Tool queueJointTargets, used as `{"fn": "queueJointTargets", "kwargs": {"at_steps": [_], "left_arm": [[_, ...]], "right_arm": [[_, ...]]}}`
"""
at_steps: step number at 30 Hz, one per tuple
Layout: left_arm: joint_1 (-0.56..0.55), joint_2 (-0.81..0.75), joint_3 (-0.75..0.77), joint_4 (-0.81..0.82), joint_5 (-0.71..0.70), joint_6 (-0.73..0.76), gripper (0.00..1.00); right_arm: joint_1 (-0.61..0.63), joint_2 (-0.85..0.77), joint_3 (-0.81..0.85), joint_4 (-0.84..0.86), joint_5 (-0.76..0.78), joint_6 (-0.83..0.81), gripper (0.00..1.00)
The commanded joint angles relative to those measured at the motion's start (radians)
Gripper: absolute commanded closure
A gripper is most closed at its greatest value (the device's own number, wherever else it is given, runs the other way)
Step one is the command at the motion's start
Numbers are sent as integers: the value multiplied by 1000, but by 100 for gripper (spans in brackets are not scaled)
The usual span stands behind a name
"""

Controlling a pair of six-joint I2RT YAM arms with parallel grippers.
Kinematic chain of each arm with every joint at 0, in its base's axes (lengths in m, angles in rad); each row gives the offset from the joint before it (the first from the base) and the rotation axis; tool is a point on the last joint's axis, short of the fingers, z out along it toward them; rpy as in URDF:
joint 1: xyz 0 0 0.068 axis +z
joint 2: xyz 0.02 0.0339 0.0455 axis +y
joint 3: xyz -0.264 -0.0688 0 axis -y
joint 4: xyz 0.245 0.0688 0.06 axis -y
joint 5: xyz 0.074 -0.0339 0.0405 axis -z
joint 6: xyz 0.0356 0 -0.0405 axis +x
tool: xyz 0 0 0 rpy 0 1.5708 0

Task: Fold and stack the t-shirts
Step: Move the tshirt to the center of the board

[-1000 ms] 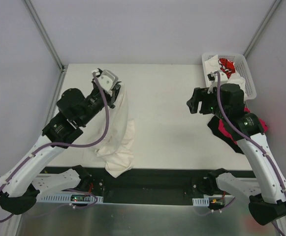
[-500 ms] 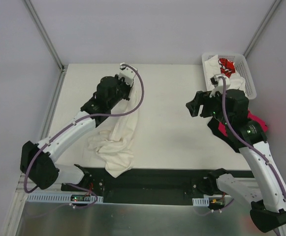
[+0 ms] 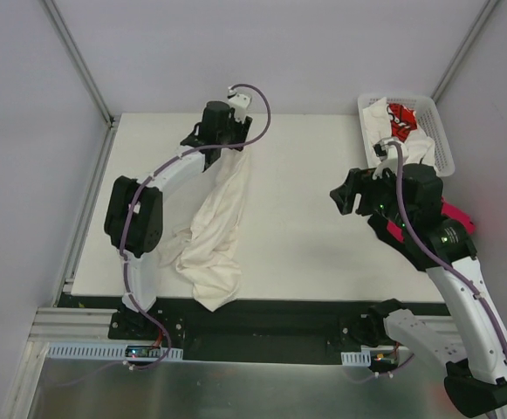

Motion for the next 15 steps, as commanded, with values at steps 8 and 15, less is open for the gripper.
{"fn": "queueJointTargets", "kwargs": {"at_steps": [8,15], "left_arm": [[111,132,384,-317,-36,-84,1],[120,-121,123,-302,-16,-171,1]], "right_arm": [[-2,-20,-21,7,-85,42,26],[-4,23,-41,48,-128,57,26]]}}
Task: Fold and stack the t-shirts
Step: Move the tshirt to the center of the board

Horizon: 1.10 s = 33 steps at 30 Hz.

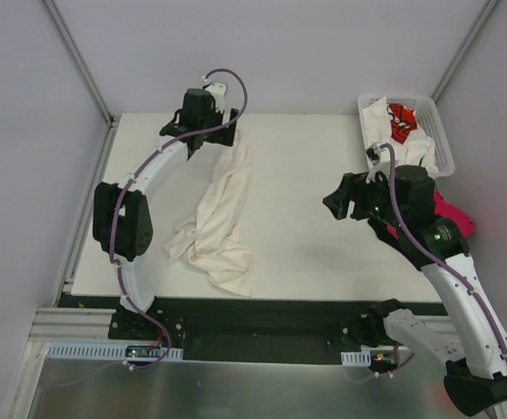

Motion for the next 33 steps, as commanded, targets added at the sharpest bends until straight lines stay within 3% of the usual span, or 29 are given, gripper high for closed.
{"fn": "queueJointTargets", "kwargs": {"at_steps": [1,6,12,15,24,28,33], "left_arm": [[14,-148,-74,-21,1,-71,1],[54,-108,1,-96,-115,-67,1],[20,-221,-46,-128,45,-69,1],[-11,-345,-204,-156,36,-69,1],[-57,-681,-647,-179,-17,-270,1],[-81,-749,-746,-225,-100,-290,1],[-81,-711,-770,-300,-152,-294,1]], "right_arm": [[-4,33,9,52,-60,29,27],[-2,15,1,58,-86,39,27],[-4,-23,-17,30,-54,35,27],[-4,-37,-19,30,-40,30,27],[-4,1,-22,75,-77,26,27],[-4,-14,-42,82,-77,20,27],[-5,-58,-50,82,-67,18,28]]}}
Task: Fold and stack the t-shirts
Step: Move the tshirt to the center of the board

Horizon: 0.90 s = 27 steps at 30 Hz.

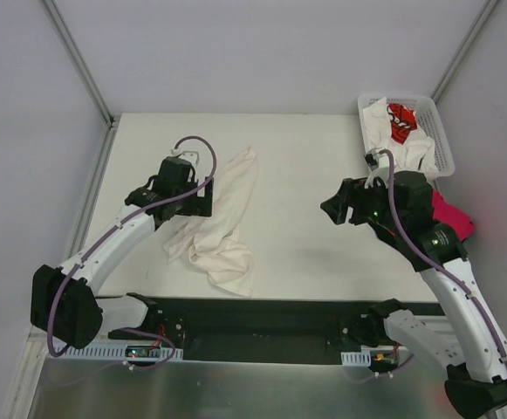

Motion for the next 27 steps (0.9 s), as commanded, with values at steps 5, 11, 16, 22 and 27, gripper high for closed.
{"fn": "queueJointTargets", "kwargs": {"at_steps": [5,11,16,22,27], "left_arm": [[-1,56,-24,-56,-111,-90,1],[-1,127,-44,-18,-95,-151,1],[-1,186,-66,43,-60,-180,4],[-1,216,-78,73,-42,-185,9],[-1,213,-76,84,-52,-187,1]], "right_arm": [[-5,-87,25,10,18,-30,29],[-7,-133,28,-6,34,-39,33],[-10,-144,17,-7,32,-39,35],[-14,-130,2,-7,45,-47,43],[-20,-92,-4,6,28,-42,69]]}}
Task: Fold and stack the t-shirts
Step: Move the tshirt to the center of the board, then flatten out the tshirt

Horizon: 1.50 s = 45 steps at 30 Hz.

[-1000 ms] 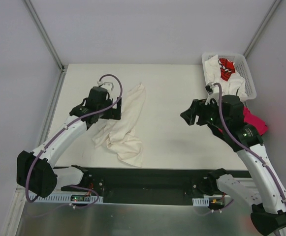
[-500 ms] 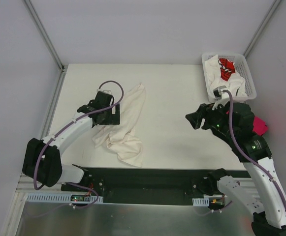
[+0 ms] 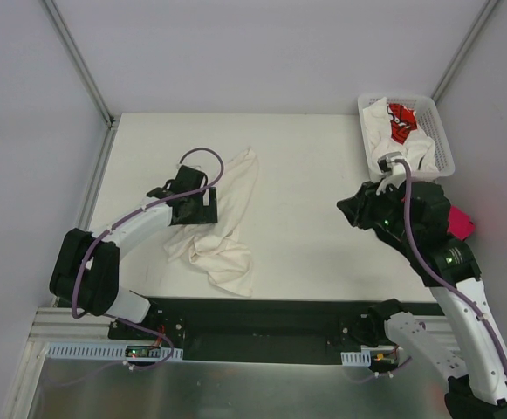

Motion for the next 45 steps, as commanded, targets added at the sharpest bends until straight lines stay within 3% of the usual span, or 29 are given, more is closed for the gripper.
{"fn": "queueJointTargets", "kwargs": {"at_steps": [1,13,20,30,31,34,36,37,41,44,45], "left_arm": [[-2,-6,-5,27,-11,-23,1],[-8,-6,9,43,-38,-42,1],[-22,-50,13,49,-3,47,1],[-22,-89,1,81,6,-3,1],[-20,-93,0,81,24,-8,15],[18,-72,15,81,139,6,29],[38,-61,15,81,211,6,18],[42,-55,13,81,222,6,1],[50,-58,15,60,218,32,1],[64,-40,39,15,225,46,10],[69,-34,44,5,234,44,18]], "right_arm": [[-10,37,-6,27,-10,2,72],[-37,70,-23,59,-43,21,76],[-41,77,-29,62,-47,21,76],[-46,51,-37,59,-44,25,76],[-46,51,-35,58,-44,25,76],[-46,50,-34,52,-44,24,76],[-44,47,-34,52,-46,25,76],[-46,45,-34,50,-46,25,76],[-46,34,-35,46,-40,19,77],[-47,30,-32,44,-33,16,78],[-46,30,-32,44,-33,16,78]]}}
